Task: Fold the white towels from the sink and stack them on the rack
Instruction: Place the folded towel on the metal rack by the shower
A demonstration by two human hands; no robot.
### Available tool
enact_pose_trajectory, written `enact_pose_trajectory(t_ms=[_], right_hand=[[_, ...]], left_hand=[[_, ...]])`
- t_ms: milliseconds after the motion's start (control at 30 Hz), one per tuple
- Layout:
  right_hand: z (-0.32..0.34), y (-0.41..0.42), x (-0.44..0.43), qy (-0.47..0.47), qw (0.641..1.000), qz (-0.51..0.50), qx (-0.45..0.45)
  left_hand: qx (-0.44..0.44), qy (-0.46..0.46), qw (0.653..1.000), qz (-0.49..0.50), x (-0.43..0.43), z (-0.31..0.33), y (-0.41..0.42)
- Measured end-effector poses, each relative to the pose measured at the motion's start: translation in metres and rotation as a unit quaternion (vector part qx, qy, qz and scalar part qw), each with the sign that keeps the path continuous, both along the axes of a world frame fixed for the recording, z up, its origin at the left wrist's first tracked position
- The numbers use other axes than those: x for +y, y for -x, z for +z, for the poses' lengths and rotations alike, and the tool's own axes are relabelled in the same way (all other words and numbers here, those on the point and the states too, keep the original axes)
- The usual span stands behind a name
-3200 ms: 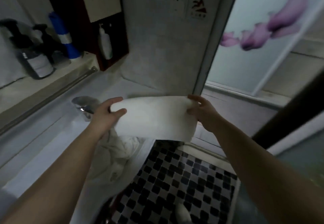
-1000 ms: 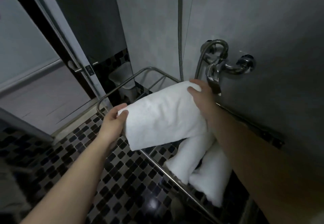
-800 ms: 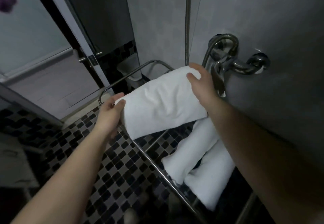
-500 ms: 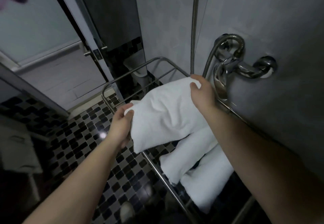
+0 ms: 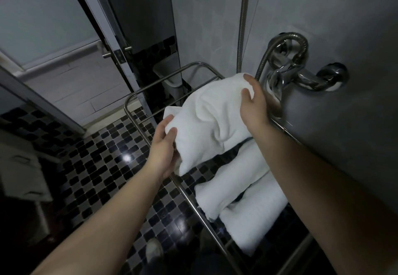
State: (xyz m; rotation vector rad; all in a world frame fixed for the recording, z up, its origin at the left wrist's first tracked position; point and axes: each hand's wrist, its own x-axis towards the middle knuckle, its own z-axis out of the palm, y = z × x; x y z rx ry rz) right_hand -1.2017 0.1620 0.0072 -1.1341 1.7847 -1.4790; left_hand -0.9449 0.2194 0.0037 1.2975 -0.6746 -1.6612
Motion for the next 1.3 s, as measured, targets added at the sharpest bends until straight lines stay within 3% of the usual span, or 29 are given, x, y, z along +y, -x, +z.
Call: enact_pose_trajectory(t_ms=[233,400,533,767,867,967,1033,1100,1167,1300], right_hand=[[-0.03,0.017,-0.001,-0.111,0.99,0.038,0.073],[-0.049,0.042,0.005,-0.224,0.96,0.069,0.151],[-0.058,0.049,0.005,-0.258,0.949,0.089,0.159],[-0.043,0.028,-0.023,-0.13,0.99,0.046,-0.02],[-0.047,0.028,-0.022,-0.141,0.989,0.043,0.029],[-0.065,0.038,-0.015,-0.196,0.973,0.053,0.107],[-0.074,0.042,-0.01,-0.187,0.975,0.045,0.108],[-0.075,0.044,-0.008,-0.206,0.972,0.054,0.096],[-0.071,0.05,-0.008,-0.278,0.95,0.104,0.1],[-0.058,0.067,-0.008,-0.422,0.853,0.243,0.19]], left_hand=[[-0.014,-0.146,0.986,-0.085,0.025,-0.035,0.008],[0.019,-0.22,0.972,-0.086,0.025,-0.04,0.015],[-0.007,-0.195,0.979,-0.056,0.023,-0.04,0.015],[-0.084,-0.031,0.995,-0.039,0.013,-0.039,0.001],[-0.15,-0.044,0.986,-0.053,0.012,-0.046,-0.004],[-0.223,-0.09,0.962,-0.133,0.015,-0.054,-0.009],[-0.291,-0.073,0.936,-0.183,0.016,-0.057,-0.009],[-0.305,-0.064,0.931,-0.19,0.013,-0.057,-0.007],[-0.289,-0.071,0.939,-0.176,0.009,-0.057,-0.006],[-0.282,-0.048,0.946,-0.149,0.006,-0.059,-0.01]])
